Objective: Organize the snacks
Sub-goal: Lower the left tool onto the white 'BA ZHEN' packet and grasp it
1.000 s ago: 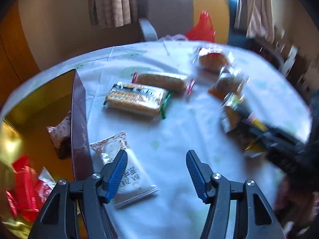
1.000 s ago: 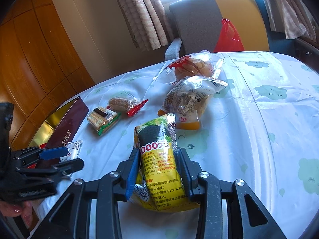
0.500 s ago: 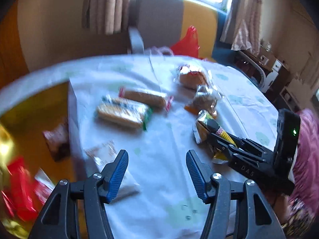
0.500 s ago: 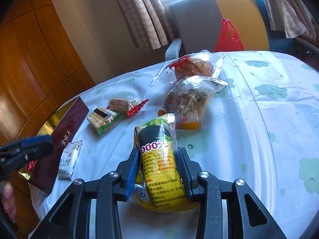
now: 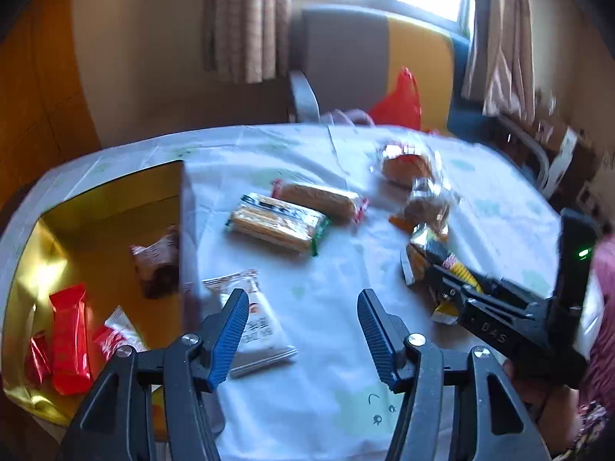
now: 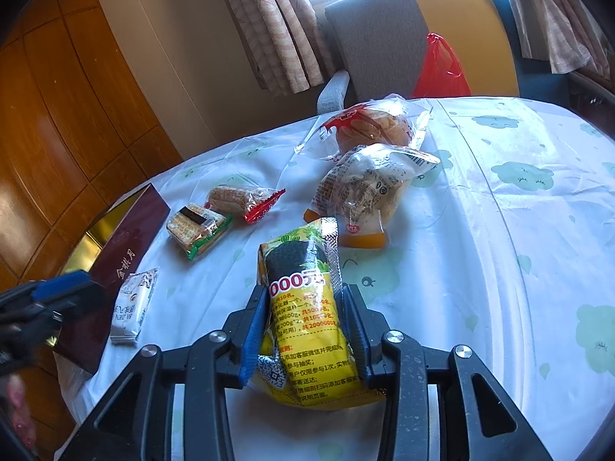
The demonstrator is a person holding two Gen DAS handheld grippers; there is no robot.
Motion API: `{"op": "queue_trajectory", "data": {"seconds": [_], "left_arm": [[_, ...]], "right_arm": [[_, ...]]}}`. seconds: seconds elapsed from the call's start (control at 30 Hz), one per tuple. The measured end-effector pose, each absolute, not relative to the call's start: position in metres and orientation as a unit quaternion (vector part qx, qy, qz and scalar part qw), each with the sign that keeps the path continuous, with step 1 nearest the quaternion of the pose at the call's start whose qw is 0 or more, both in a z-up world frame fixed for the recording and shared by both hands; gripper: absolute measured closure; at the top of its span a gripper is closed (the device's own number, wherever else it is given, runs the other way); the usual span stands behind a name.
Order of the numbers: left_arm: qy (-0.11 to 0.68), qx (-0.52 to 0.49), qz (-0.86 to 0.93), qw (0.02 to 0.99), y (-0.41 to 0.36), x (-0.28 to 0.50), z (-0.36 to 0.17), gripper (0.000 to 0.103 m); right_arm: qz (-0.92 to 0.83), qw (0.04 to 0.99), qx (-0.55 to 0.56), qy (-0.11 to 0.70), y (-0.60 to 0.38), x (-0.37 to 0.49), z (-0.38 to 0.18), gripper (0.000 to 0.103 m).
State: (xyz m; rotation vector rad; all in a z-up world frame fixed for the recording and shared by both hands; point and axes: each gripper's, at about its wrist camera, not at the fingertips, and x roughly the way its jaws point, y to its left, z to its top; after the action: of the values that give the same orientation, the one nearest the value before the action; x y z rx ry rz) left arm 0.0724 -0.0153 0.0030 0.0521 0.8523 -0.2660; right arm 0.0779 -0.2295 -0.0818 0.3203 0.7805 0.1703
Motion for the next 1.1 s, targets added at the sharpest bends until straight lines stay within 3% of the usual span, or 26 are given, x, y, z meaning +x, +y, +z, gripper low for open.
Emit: {"op": "queue_trajectory", "data": {"seconds": [0.07, 0.23, 0.33, 0.47, 0.67, 0.8, 0.9, 1.1], "left_arm": [[0.402, 0.015, -0.117, 0.908, 0.0, 0.071, 0.01, 0.043], [0.379, -0.015, -0.089, 0.921, 0.04, 0.069, 0.024, 0.043], [0.382, -0.028, -0.066, 0.922, 0.061, 0.071, 0.024, 0.043], [0.384, -0.036, -0.022, 0.922, 0.087, 0.072, 0.022, 0.044], [0.379, -0.06, 0.02, 0.923, 0.124, 0.069, 0.02, 0.044], [0.383, -0.078, 0.021, 0.92, 0.134, 0.067, 0.016, 0.044], [0.387, -0.084, 0.009, 0.918, 0.13, 0.067, 0.014, 0.044], [0.396, -0.07, -0.042, 0.915, 0.098, 0.066, 0.015, 0.044]], "right_arm": [[0.055, 0.913, 0.138, 0.38, -0.226, 0.078, -0.076, 0.056], [0.038, 0.945, 0.07, 0.318, -0.19, 0.062, -0.03, 0.056], [0.118, 0.934, 0.05, 0.333, -0.145, 0.064, -0.017, 0.057], [0.197, 0.885, 0.085, 0.413, -0.099, 0.09, -0.039, 0.068], [0.206, 0.862, 0.083, 0.456, -0.053, 0.119, -0.057, 0.068], [0.196, 0.851, 0.069, 0.482, -0.037, 0.134, -0.072, 0.06], [0.195, 0.857, 0.054, 0.474, -0.039, 0.133, -0.073, 0.068], [0.164, 0.87, 0.059, 0.461, -0.078, 0.1, -0.071, 0.069]]}}
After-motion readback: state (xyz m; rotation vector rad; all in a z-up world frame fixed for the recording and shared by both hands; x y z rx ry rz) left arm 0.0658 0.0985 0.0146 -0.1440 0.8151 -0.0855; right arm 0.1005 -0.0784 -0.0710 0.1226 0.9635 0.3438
